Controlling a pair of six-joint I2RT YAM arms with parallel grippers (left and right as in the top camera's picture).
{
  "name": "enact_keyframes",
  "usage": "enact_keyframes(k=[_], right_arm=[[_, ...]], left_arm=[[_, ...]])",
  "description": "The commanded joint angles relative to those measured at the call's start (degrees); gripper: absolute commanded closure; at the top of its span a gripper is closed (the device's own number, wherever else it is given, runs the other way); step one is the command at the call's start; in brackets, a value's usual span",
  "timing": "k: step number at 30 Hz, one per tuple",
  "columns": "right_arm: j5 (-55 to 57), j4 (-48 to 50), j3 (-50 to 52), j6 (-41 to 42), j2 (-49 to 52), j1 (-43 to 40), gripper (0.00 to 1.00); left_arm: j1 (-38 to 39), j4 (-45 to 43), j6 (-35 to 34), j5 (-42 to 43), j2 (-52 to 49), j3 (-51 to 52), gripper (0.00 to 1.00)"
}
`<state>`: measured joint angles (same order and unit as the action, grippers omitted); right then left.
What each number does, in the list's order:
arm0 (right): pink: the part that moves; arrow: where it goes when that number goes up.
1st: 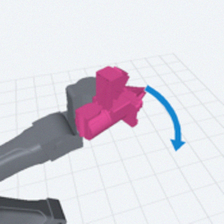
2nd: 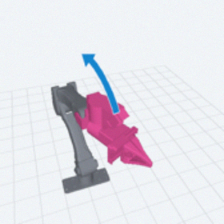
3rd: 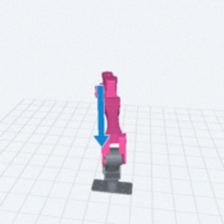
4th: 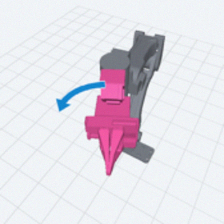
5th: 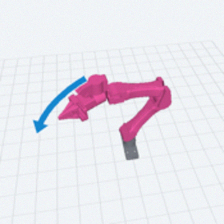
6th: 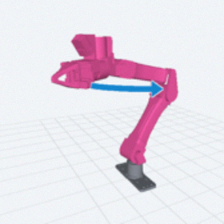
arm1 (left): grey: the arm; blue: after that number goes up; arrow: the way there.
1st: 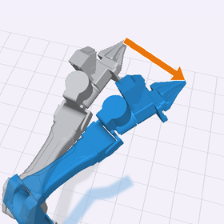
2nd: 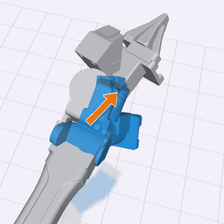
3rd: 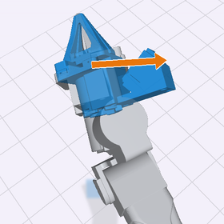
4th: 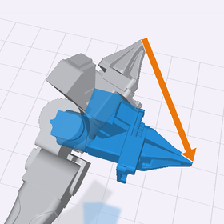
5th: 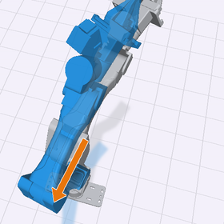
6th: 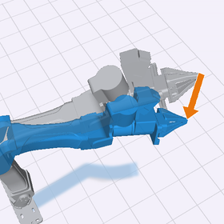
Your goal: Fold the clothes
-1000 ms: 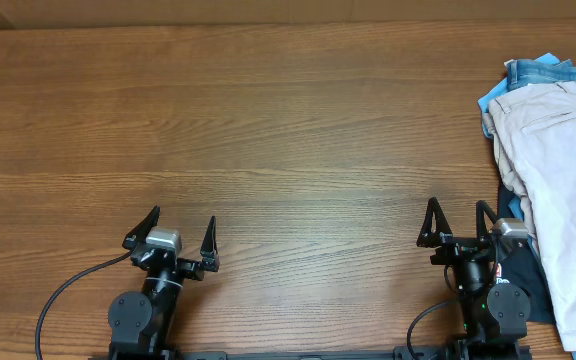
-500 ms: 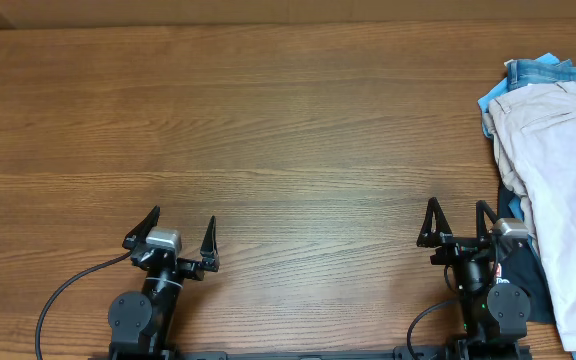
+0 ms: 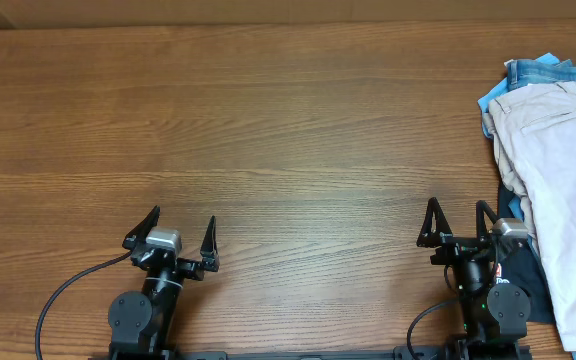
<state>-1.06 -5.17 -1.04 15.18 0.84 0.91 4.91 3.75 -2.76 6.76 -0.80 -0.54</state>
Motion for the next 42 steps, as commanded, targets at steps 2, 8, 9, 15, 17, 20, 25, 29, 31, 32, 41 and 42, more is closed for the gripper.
enact_keyframes(k=[2, 8, 9, 15, 17, 20, 25, 29, 31, 32, 41, 42], right_arm=[[0.4, 0.3, 0.6, -0.2, -0.6, 0.4, 0.00], [0.3, 0.3, 0.6, -0.2, -0.6, 0.4, 0.00], [0.2, 0.3, 0.6, -0.2, -0.6, 0.4, 0.00], [-13.0, 1.6, 0.6, 17.7, -0.6, 0.4, 0.00], [-15.2, 2.0, 0.6, 23.5, -0.6, 0.4, 0.00], [-16.1, 2.0, 0.6, 28.9, -0.6, 0.4, 0.00], [-20.2, 5.8, 0.5, 32.5, -0.6, 0.4, 0.00], [-21.5, 11.2, -0.4, 25.1, -0.6, 0.4, 0.00], [-20.4, 10.9, -2.9, 20.1, -0.5, 0.4, 0.00], [-19.3, 10.7, -4.1, 18.2, -0.4, 0.4, 0.00], [-1.0, -0.5, -25.7, -0.2, 18.4, 0.4, 0.00], [0.8, -2.0, -28.7, -1.6, 22.5, 0.4, 0.00]], left_arm=[[-0.1, 0.1, 0.9, -0.8, 0.5, 0.3, 0.00], [-0.1, 0.1, 0.9, -0.8, 0.5, 0.3, 0.00], [-0.1, 0.1, 0.9, -0.8, 0.5, 0.3, 0.00], [-0.1, 0.1, 0.9, -0.8, 0.5, 0.3, 0.00], [-0.1, 0.1, 0.9, -0.8, 0.5, 0.3, 0.00], [-0.1, 0.1, 0.9, -0.8, 0.5, 0.3, 0.00], [-0.1, 0.1, 0.9, -0.8, 0.5, 0.3, 0.00], [-0.1, 0.1, 0.9, -0.8, 0.5, 0.3, 0.00], [-0.1, 0.1, 0.9, -0.8, 0.5, 0.3, 0.00], [-0.1, 0.1, 0.9, -0.8, 0.5, 0.3, 0.00], [-0.1, 0.1, 0.9, -0.8, 0.5, 0.3, 0.00], [-0.1, 0.1, 0.9, -0.8, 0.5, 0.3, 0.00]])
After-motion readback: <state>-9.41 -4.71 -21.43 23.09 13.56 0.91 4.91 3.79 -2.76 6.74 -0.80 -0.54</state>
